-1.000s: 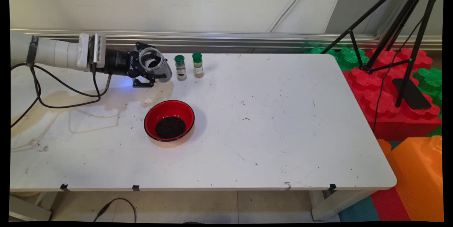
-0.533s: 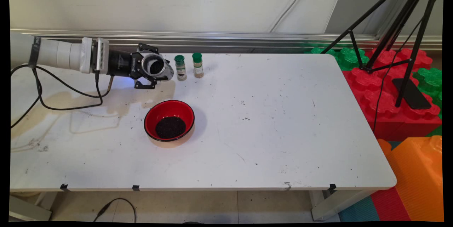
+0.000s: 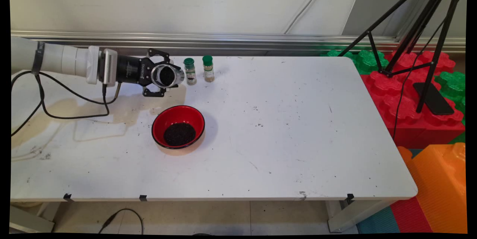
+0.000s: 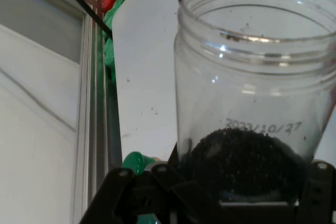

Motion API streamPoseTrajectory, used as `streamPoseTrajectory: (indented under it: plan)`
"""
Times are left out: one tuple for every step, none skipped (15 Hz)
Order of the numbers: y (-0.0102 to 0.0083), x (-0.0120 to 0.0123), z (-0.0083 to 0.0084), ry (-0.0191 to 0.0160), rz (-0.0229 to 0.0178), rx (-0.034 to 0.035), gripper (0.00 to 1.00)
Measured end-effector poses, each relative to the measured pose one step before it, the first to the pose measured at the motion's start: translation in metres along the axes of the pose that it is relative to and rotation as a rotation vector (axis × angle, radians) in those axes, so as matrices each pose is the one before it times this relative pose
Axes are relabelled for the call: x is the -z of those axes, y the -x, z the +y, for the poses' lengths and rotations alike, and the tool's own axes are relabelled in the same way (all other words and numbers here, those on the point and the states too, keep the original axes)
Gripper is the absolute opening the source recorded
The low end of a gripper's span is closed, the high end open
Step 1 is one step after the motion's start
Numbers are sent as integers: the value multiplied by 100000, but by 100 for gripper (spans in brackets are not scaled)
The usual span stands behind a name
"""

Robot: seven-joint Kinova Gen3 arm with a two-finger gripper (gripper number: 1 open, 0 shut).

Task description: Pour the black seasoning powder in the red bowl

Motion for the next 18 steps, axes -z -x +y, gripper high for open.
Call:
streamPoseTrajectory:
  plan:
    - [-106,-56,82,27,-316,-2286,0]
    - [-85,-36,68,42,-262,-1823,0]
    - [-80,-44,61,16,-259,-1793,0]
    - [-101,-32,92,47,-408,-2495,0]
    - [-89,-25,78,-16,-429,-2425,0]
    - [-67,3,75,20,-381,-1966,0]
    - [-45,-4,39,-23,-241,-1328,0]
    - [-56,-7,53,-29,-379,-1944,0]
    - [-73,4,49,-78,-411,-2238,0]
    - [-67,-9,47,-44,-397,-2202,0]
    - [-60,-12,22,-98,-320,-1881,0]
    - [-36,-5,18,-60,-216,-1240,0]
    - [-63,-10,32,-72,-291,-1883,0]
    - [-35,-6,10,-84,-210,-1277,0]
    - [-55,-17,23,-69,-281,-1919,0]
    - [-37,-8,11,-117,-247,-1641,0]
    - [-36,-18,12,-72,-195,-1710,0]
    - [-25,-9,10,-108,-170,-1343,0]
